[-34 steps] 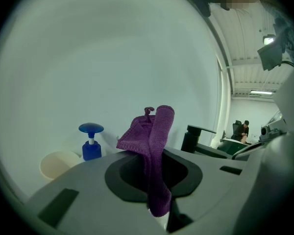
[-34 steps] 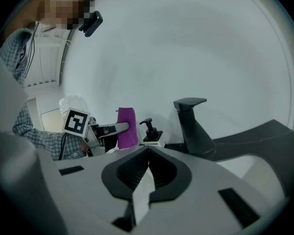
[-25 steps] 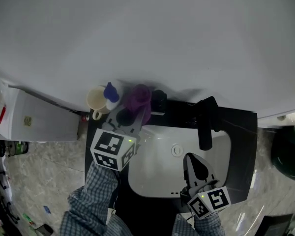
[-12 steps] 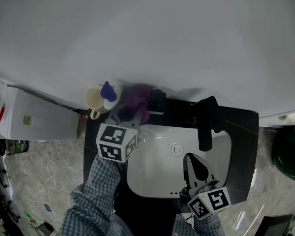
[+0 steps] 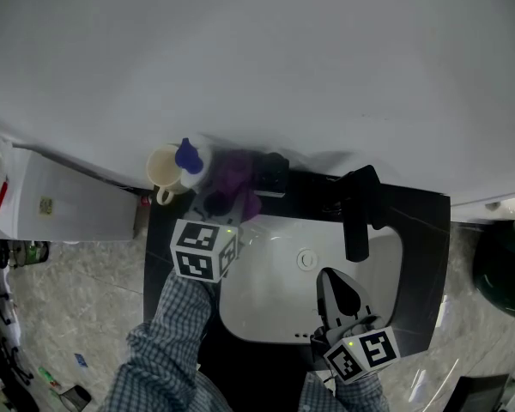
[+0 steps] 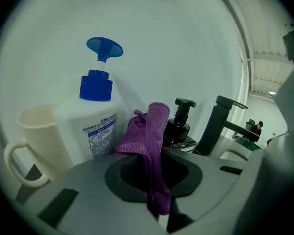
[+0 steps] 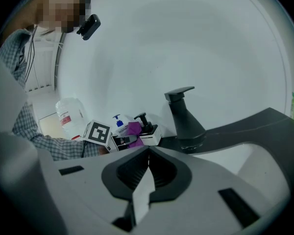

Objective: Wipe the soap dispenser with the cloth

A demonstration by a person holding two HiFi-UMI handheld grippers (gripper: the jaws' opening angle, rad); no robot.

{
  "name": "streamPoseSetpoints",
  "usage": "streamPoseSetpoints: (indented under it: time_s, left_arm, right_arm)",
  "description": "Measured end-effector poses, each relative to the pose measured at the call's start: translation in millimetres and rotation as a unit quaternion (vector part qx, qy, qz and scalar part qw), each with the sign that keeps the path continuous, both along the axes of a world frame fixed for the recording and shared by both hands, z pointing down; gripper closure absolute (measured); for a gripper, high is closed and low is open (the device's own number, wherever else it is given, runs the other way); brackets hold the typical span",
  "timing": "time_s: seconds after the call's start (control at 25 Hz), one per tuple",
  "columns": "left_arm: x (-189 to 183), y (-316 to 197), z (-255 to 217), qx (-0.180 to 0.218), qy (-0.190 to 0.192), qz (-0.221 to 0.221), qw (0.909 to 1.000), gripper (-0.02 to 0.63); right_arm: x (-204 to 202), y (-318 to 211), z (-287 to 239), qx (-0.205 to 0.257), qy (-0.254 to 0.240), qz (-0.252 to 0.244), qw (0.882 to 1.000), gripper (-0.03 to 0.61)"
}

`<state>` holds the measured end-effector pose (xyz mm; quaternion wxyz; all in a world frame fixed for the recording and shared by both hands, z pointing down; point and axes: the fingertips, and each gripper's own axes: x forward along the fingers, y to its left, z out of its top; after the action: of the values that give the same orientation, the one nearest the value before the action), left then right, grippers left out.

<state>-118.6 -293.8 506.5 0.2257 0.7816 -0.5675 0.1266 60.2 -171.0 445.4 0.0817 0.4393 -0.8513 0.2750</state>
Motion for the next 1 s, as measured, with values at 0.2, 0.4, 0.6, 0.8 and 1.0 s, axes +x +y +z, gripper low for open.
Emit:
streamPoseSetpoints:
  time_s: [0.2, 0.4, 0.6, 0.8, 1.0]
  left_arm:
    - [-1.8, 12.0, -0.6, -0.005, 0.023, -0.008, 0.9997, 0.557]
    - [3.7, 29.5, -19.1, 0.012, 0.007, 0.008, 0.9999, 0.557]
    - [0.1, 37.9, -57.7, 0.049, 0.002, 0.004, 0.9988, 0.557]
    - [-1.0, 26.0, -99.9, 0.097, -0.047, 0.021, 0.9940, 0.557]
    - [20.4, 10.2, -111.5, 0.118, -0.102, 0.065, 0.9856, 0.557]
  right_arm:
    - [1.2, 2.5, 0.3, -0.003, -0.002, 0.001, 1.000, 0.560]
    - [1.8, 3.1, 0.6, -0.002, -0.007, 0.000, 1.000, 0.560]
    - [0.9, 2.2, -1.2, -0.002, -0.010, -0.003, 1.000, 0.560]
    - [-1.5, 4.6, -3.0, 0.004, -0.010, -0.015, 1.000, 0.560]
    - [0.4, 5.9, -0.7, 0.000, -0.011, -0.014, 1.000, 0.560]
